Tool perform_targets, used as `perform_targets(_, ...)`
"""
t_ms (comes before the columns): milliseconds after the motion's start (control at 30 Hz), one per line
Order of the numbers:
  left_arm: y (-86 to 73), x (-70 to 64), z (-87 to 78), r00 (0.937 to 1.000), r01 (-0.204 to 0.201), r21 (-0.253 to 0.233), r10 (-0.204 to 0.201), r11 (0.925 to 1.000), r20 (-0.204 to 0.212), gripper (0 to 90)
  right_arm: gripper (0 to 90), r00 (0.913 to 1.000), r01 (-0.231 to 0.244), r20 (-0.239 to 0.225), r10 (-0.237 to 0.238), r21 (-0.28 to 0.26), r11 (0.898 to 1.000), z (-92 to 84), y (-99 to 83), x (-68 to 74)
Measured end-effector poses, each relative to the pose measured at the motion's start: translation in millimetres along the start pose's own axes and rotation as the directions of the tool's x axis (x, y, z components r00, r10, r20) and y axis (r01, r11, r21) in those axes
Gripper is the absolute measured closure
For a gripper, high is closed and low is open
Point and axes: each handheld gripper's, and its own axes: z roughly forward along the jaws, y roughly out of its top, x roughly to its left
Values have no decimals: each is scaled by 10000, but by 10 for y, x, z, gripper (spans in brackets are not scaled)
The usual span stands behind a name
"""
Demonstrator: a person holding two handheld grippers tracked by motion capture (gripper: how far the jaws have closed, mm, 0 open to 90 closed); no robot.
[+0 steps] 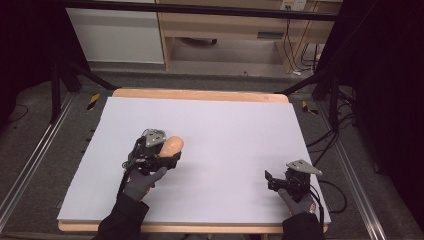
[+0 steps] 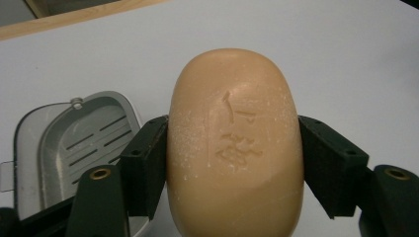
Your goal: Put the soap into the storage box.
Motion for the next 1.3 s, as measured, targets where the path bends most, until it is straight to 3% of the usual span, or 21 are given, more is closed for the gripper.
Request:
perform_targets(467, -7, 256, -61, 9980, 403, -131, -409, 9991, -486, 320, 61, 10000, -1, -1, 1, 21, 10000, 3, -1, 1)
perform_targets(1300, -67, 587, 149, 9867, 1220, -61, -1219, 9925, -1075, 320, 61, 10000, 49, -17, -49, 41, 10000, 19, -2, 6)
